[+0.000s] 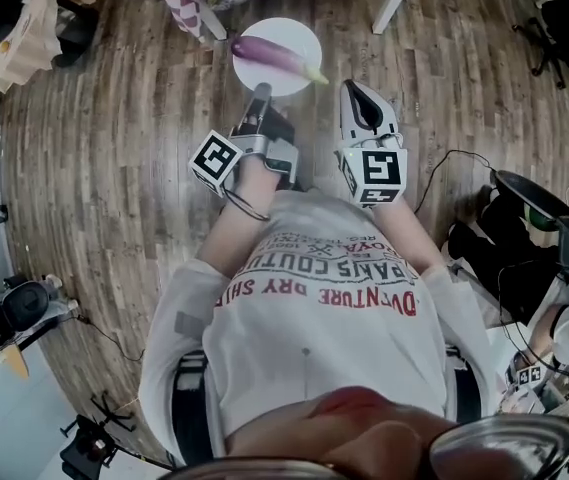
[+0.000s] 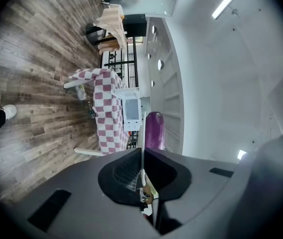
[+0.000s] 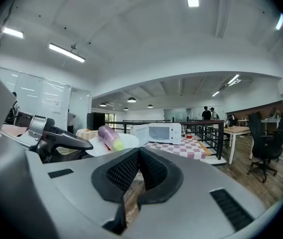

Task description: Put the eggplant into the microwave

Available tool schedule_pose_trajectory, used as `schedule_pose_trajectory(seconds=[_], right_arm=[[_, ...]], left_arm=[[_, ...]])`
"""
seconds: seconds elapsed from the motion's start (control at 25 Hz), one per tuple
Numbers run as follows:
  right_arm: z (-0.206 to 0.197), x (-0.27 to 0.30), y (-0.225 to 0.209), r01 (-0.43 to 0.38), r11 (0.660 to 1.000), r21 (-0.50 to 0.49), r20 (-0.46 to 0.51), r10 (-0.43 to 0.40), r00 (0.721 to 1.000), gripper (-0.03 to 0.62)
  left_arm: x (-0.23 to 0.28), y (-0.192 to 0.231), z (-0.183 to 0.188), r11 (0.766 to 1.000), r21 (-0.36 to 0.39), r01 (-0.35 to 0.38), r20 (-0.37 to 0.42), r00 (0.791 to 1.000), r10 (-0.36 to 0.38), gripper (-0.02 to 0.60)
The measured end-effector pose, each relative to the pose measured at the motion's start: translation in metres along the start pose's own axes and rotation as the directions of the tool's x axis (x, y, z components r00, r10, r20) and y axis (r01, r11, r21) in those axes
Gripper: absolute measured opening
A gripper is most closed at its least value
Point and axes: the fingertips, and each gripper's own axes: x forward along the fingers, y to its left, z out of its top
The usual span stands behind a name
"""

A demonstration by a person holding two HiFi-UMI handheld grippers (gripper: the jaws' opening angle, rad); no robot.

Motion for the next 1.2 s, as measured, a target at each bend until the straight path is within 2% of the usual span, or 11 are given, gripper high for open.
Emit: schedule_pose_trajectory(seconds=[0.2,0.44,0.64,1.2], right_arm=[[-0.012,0.016,-0.012,0.001,0.999,0.037,-0.032,0.0,0.999,0.021],[-0.017,0.053,-0.028,0.027,0.999,0.044,-0.058,-0.025,0.998,0.021],[-0.016,0.104,-0.044,0.049,0.998,0.046,-0.081,-0.045,0.996,0.021],[0.019,0.264,-0.082,0.104,0.994,-0.015,-0.093,-0.105,0.99,0.021]], left_arm=[[0.015,0.011,0.001,0.999,0.005,-0.042,-0.01,0.999,0.042,0.037],[0.052,0.017,0.022,0.999,-0.005,-0.048,-0.009,0.999,0.048,0.037],[0.105,0.018,0.049,0.998,-0.04,-0.04,-0.023,0.999,0.039,0.037],[0.267,0.019,0.143,0.997,-0.06,-0.038,-0.078,0.996,0.034,0.037]])
